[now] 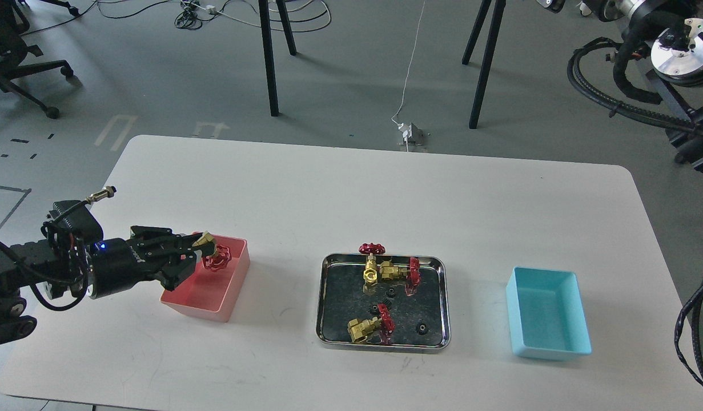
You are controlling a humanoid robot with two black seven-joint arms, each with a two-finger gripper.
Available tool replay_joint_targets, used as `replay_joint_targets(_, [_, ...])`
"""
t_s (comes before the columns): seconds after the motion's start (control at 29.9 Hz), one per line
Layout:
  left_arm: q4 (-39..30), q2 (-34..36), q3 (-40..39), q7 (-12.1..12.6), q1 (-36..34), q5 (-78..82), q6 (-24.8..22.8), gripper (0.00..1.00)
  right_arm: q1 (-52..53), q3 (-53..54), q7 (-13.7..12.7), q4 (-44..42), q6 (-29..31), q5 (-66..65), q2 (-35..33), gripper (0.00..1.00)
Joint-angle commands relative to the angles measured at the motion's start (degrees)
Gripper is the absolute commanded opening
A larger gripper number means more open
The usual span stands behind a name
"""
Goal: Place valve in pink box and gear in blue box
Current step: 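Open the left gripper to drop the valve into the pink box, then move the right gripper down over a brass gear in the tray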
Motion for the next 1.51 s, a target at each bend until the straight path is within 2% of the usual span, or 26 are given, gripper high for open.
replay_joint_targets(0.0, [0.6, -0.1, 0.0, 0.0, 1.8, 0.1, 0.0, 0.24, -0.1, 0.0, 0.0, 0.1, 0.0, 0.0, -0.1, 0.99])
replay_joint_targets(0.33, [5.0, -2.8, -0.1, 0.0, 3.9, 0.1, 0.0, 0.24, -0.7, 0.1, 0.2, 0.2, 0.0, 0.0, -0.3, 0.99])
replay_joint_targets(0.54, [7.8, -5.5, -0.1, 0.0, 5.5, 0.1, 0.0, 0.29, -1.5, 0.1, 0.3, 0.3, 0.0, 0.0, -0.5, 0.99])
replay_joint_targets(0.64, [8.2, -6.1, -0.2, 0.0, 5.7, -0.1, 0.0, 0.35, -1.5, 0.1, 0.3, 0.3, 0.0, 0.0, -0.7, 0.99])
replay_joint_targets(0.7, [8.2, -6.1, -0.4, 0.0, 5.6, -0.4, 0.0, 0.44, -1.5, 0.1, 0.3, 0.4, 0.0, 0.0, -0.8, 0.99])
replay_joint_targets(0.87, [7.7, -5.9, -0.8, 0.0, 5.3, -0.4, 0.0, 0.59, -1.5, 0.3, 0.3, 0.5, 1.3, 0.0, -1.0, 0.99])
replay_joint_targets(0.97, [6.9, -5.1, -3.5, 0.0, 5.2, -0.8, 0.0, 0.71, -1.6, -0.1, 0.2, 0.7, 1.7, -0.2, -1.6, 0.99])
replay_joint_targets(1.07, [5.0, -3.2, -10.3, 0.0, 5.1, -1.4, 0.0, 0.72, -1.1, -3.6, 0.4, 1.6, 1.8, -5.7, -1.7, 0.99])
replay_joint_targets(1.21, [0.9, 0.7, -21.1, 0.0, 4.9, -7.5, -0.5, 0.74, -0.1, -11.9, 0.5, 8.7, 2.0, -25.0, -4.1, 0.99])
replay_joint_targets(1.31, [-2.3, 1.8, -33.4, 0.0, 5.2, -17.3, -9.2, 0.77, 2.0, -17.7, 0.6, 15.6, 4.8, -41.0, -9.1, 0.99])
replay_joint_targets(1.41, [-5.6, 1.7, -45.4, 0.0, 5.6, -27.4, -19.1, 0.77, 7.5, -24.6, 0.6, 23.8, 12.5, -49.8, -14.1, 0.99])
replay_joint_targets(1.47, [-6.9, 0.9, -50.8, 0.0, 5.7, -36.7, -25.9, 0.78, 11.6, -28.2, 0.5, 28.9, 12.5, -52.8, -17.2, 0.99])
